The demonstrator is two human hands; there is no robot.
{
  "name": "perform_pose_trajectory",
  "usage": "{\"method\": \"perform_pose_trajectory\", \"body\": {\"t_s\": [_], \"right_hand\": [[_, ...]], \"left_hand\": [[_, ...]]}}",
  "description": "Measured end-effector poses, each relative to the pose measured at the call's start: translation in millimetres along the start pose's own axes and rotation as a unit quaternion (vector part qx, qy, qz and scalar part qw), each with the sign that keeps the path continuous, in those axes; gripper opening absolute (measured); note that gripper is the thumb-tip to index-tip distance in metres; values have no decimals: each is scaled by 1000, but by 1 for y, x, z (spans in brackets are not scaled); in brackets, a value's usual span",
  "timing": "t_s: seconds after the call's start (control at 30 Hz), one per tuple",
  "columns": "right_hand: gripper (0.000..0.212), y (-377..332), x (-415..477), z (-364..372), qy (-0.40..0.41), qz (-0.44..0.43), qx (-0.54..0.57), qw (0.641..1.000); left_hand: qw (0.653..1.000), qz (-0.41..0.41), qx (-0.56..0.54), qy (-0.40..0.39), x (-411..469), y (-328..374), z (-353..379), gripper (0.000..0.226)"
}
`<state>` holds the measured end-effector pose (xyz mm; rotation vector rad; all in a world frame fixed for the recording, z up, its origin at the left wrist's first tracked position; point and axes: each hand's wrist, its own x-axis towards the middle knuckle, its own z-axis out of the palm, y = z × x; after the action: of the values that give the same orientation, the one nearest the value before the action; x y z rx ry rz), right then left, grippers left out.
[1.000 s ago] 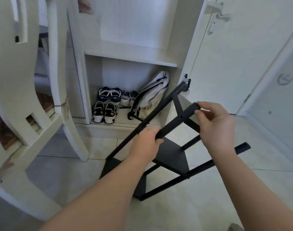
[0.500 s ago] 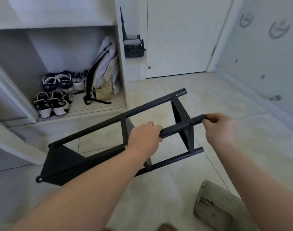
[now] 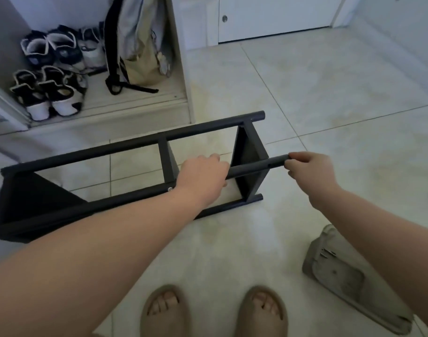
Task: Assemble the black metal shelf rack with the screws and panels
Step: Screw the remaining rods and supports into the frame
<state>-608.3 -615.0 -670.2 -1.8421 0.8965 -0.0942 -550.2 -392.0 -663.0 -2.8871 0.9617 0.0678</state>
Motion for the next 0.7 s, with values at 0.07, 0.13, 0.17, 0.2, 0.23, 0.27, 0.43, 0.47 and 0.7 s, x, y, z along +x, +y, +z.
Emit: {"method": "perform_pose_trajectory", "body": {"t_s": [0.07,0.13,0.17,0.2,0.23,0.27,0.43,0.47,0.7], "right_hand": [[30,-6,1,11,-17,4,19,1000],[34,-10,-1,18,-42,1,13,999],[33,-11,-4,20,-58,-5,6,998],[30,-11,-7,19,-74,-15,-4,997],[30,-10,-12,17,-90,-25,-17,995],[34,-9,-17,13,-103,-35,-38,993],[54,14,-42,-34,-114,-108,-241,958],[55,21,-46,-46,-114,-116,-276,947],[58,92,-60,-121,-150,-71,-420,892]], "left_hand": [[1000,-15,0,9,-3,-10,4,27],[999,-34,-18,5,-6,-17,4,26],[999,-43,-28,-1,-8,-20,4,25],[998,-51,-32,-8,-11,-21,3,24],[998,-58,-31,-12,-14,-22,1,23],[998,-61,-25,-11,-18,-22,0,24],[997,28,-44,59,-35,3,-13,39],[994,65,-61,61,-36,13,-15,39],[965,227,-104,-85,-50,103,9,43]]}}
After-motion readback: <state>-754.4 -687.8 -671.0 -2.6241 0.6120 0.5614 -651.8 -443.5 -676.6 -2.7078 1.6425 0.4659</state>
